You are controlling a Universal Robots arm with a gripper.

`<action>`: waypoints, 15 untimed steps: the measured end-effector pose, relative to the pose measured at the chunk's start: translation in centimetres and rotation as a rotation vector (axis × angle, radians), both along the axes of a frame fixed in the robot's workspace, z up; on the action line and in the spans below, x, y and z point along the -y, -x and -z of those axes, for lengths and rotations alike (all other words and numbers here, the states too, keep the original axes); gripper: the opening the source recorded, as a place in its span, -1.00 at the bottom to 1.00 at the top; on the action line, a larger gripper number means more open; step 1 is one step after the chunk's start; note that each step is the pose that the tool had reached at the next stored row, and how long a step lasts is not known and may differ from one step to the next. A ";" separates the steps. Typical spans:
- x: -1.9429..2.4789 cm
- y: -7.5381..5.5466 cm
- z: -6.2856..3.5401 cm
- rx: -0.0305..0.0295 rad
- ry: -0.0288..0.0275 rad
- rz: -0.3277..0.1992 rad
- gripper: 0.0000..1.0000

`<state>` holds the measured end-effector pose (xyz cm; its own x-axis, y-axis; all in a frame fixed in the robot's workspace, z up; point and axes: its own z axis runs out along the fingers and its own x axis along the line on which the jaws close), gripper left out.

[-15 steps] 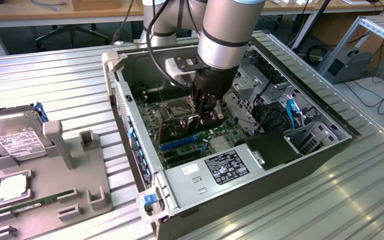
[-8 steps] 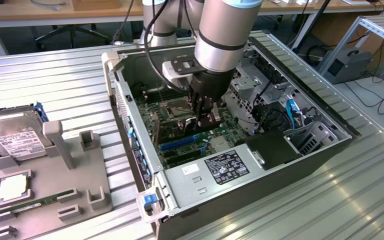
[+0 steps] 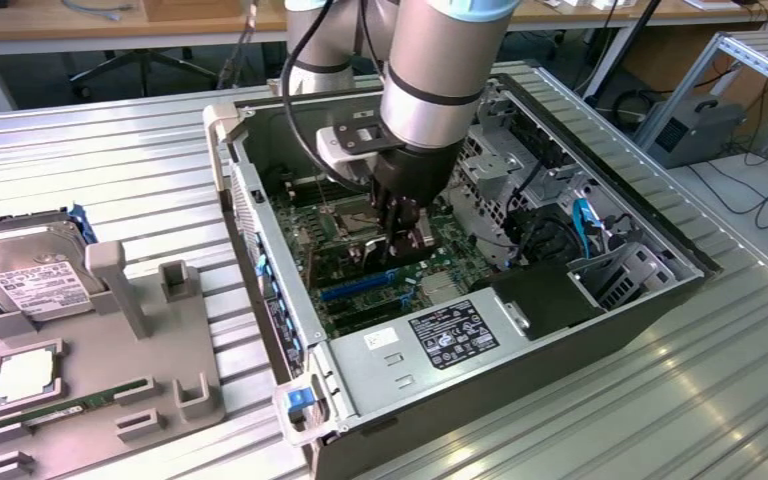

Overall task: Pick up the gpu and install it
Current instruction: 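Insert the gpu into the slot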

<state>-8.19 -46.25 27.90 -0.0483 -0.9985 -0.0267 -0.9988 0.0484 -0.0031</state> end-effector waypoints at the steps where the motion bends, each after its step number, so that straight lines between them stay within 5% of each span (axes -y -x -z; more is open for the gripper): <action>1: -0.01 0.0 0.01 0.0001 0.0000 0.000 -0.47; 15: -0.09 0.7 0.56 0.0000 -0.0001 0.000 -0.47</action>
<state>-8.90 -46.15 27.34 -0.0483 -0.9985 -0.0267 -0.9988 0.0484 -0.0031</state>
